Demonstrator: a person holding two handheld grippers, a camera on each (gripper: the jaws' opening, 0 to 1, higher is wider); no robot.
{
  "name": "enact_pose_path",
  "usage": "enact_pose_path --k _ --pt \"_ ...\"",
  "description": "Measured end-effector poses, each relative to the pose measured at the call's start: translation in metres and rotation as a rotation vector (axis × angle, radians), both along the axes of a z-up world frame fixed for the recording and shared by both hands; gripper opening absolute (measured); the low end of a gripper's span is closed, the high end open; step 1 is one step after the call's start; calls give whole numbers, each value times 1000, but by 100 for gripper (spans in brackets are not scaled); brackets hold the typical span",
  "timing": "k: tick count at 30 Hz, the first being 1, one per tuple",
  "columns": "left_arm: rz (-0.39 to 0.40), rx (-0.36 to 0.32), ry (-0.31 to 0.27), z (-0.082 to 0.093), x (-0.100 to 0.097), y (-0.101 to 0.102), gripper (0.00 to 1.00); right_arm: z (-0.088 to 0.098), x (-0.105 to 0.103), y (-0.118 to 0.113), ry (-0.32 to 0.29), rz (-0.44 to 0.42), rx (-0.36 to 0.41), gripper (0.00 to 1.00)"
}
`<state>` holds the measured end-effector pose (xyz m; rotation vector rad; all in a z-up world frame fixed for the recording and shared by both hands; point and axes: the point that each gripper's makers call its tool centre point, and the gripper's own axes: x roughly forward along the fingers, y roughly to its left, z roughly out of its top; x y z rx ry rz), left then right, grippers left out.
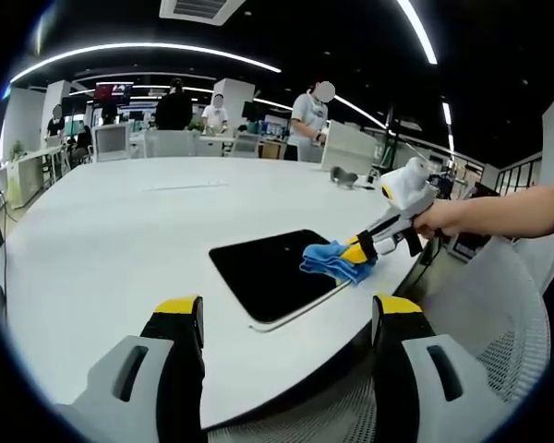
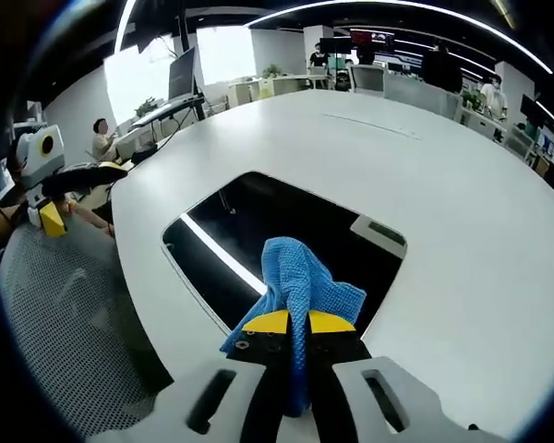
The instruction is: Wipe the mirror surface with the cleaning cloth until all visible marks leave the cleaned area.
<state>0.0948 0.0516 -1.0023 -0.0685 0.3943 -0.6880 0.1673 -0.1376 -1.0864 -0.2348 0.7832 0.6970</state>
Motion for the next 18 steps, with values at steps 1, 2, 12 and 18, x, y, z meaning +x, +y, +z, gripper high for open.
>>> enact_pose_path --k 1,2,12,18 --pt "0 -1 -1 0 0 0 72 0 1 0 -2 -2 2 0" --pt "0 -2 -1 0 0 0 72 0 3 0 -4 -4 2 0" --pt "0 -7 -3 1 0 0 72 0 17 0 -9 10 -32 0" --pt "-4 -7 -3 1 0 0 72 0 27 -1 -12 23 -53 0"
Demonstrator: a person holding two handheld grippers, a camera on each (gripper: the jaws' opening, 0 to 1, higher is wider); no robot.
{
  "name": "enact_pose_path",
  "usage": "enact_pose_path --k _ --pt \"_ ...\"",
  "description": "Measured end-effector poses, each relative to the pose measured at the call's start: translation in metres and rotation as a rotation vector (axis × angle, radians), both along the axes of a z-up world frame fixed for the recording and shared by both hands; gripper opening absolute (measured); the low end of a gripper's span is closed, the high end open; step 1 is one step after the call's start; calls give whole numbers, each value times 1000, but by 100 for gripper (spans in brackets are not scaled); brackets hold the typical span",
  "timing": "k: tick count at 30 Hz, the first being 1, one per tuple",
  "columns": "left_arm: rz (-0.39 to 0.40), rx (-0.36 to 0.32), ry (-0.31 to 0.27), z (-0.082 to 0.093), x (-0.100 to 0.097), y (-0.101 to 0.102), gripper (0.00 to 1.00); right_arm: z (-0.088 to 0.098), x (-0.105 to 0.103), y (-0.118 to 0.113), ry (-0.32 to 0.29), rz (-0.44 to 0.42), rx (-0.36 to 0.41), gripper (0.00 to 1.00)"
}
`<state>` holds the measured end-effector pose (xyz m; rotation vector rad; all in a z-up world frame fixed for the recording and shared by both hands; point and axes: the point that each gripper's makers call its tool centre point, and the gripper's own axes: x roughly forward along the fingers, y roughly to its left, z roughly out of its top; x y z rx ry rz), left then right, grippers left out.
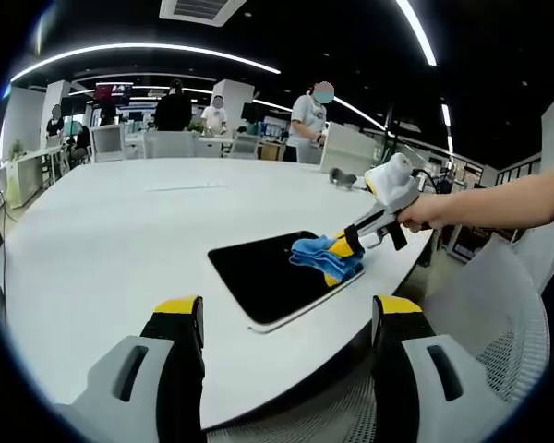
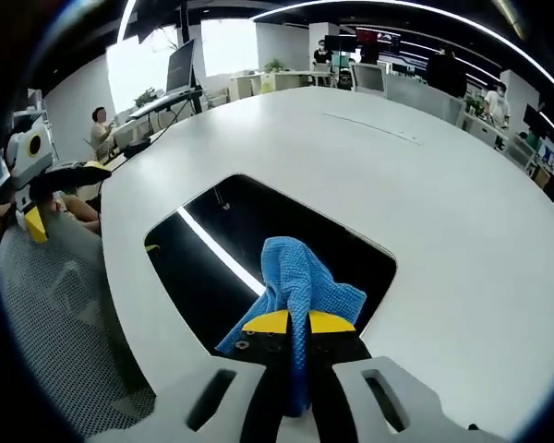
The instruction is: Wipe the mirror surface with the cleaning cloth until all visible marks leave the cleaned area.
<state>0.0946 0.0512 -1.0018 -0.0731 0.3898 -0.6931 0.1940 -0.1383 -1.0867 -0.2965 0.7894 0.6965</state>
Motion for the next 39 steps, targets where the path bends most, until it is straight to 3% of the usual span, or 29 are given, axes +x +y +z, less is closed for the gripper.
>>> enact_pose_path --k 12,23,27,39 --pt "-1 -2 0 0 0 0 72 0 18 -1 -10 -34 5 0" --pt "-1 -6 -4 1 0 0 72 0 32 -2 -12 -29 -34 0" --pt "1 -8 -6 1 0 0 72 0 40 -2 -48 -15 -76 0" --pt "5 -11 -5 1 0 0 72 0 64 -6 -73 -45 -93 0"
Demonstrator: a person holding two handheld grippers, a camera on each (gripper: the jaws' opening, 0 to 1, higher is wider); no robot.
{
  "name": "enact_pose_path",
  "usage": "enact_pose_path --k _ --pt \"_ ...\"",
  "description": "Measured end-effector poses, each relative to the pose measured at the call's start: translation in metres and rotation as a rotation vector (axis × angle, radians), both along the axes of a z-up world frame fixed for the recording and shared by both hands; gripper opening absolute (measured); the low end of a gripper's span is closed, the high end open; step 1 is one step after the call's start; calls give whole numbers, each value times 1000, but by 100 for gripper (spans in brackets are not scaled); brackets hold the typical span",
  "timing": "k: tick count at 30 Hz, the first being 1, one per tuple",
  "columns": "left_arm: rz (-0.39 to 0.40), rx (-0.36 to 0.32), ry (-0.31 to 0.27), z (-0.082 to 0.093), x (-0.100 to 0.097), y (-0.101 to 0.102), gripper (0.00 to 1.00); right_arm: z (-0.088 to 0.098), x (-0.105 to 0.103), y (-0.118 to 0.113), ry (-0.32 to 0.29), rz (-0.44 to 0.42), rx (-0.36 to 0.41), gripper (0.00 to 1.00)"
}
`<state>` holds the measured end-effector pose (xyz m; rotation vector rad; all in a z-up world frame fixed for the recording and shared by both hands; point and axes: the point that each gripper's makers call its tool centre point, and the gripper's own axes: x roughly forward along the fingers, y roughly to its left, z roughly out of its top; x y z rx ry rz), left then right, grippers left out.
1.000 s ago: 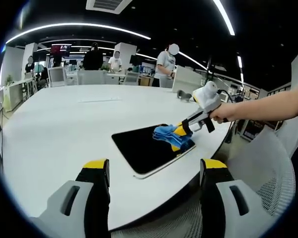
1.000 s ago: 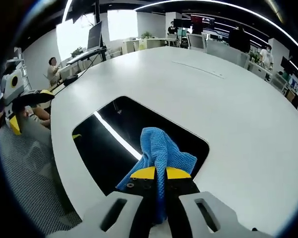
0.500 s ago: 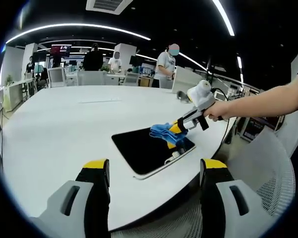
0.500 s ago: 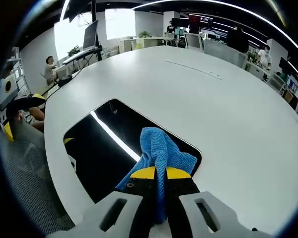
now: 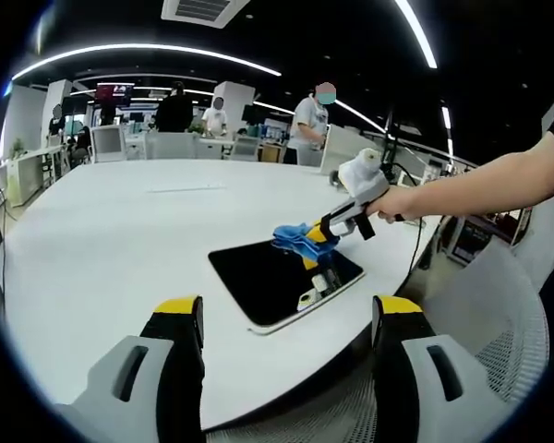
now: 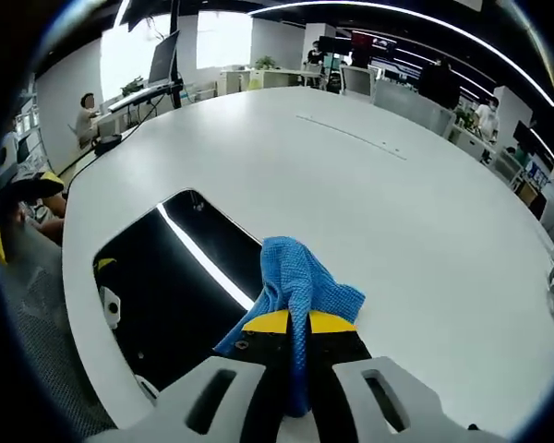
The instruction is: Wipe the mirror surface with the cleaning cloth until all visible marks leave the cleaned area.
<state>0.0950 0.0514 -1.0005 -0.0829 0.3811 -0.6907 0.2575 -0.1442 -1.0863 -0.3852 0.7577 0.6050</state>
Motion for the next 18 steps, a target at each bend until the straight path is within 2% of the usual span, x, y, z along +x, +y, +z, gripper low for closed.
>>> enact_pose_path --k 3,18 --pt "2 0 1 0 0 0 72 0 4 1 -25 18 -37 0" --pt "5 2 4 -1 0 1 72 1 20 -1 -49 6 -52 0"
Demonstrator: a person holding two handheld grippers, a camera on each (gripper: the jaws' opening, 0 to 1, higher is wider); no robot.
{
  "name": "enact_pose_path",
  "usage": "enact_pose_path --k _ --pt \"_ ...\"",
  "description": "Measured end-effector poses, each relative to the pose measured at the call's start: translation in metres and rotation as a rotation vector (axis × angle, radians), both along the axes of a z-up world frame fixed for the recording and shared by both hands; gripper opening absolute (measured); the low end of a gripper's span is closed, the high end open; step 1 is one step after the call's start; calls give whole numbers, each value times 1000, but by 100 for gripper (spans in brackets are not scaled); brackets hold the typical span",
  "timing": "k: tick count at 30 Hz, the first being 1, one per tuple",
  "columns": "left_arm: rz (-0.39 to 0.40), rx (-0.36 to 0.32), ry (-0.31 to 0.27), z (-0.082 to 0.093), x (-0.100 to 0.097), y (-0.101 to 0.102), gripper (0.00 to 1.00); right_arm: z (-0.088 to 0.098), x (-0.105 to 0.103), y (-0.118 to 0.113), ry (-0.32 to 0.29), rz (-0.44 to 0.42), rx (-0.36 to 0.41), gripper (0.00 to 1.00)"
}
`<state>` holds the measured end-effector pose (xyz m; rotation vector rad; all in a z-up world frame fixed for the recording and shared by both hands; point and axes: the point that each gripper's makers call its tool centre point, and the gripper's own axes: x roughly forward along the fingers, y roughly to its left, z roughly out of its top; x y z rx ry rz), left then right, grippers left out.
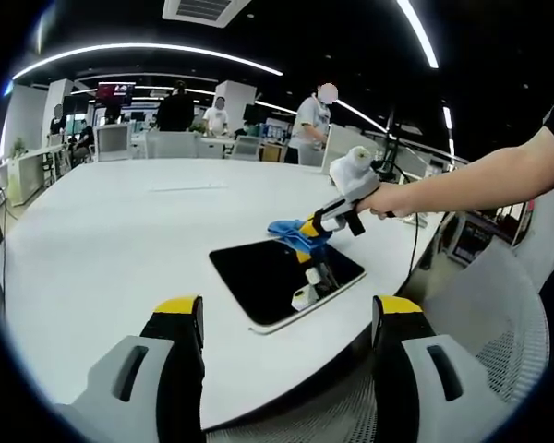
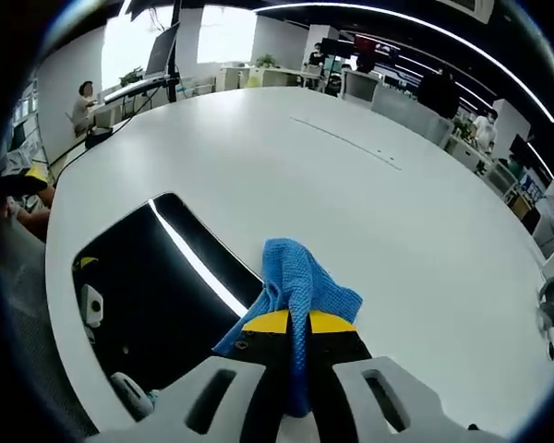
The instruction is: Wipe the mirror surface with the cleaning cloth until all visible marks leave the cleaned area.
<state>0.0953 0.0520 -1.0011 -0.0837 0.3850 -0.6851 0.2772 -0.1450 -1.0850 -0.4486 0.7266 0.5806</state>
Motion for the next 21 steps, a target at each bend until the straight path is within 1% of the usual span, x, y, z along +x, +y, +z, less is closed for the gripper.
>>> enact_pose_path --k 4,8,14,18,21 --pt "-2 -3 0 1 0 -1 72 0 3 0 -13 -13 1 0" --pt "0 -4 -1 1 0 0 72 0 5 -3 4 -50 53 0" --pt "2 -4 0 1 0 0 72 1 4 -1 9 -49 48 0" --pt "2 2 4 0 0 1 72 5 5 -5 4 -56 47 0" --pt "5 2 3 -1 1 1 72 13 5 -11 -4 -69 55 0"
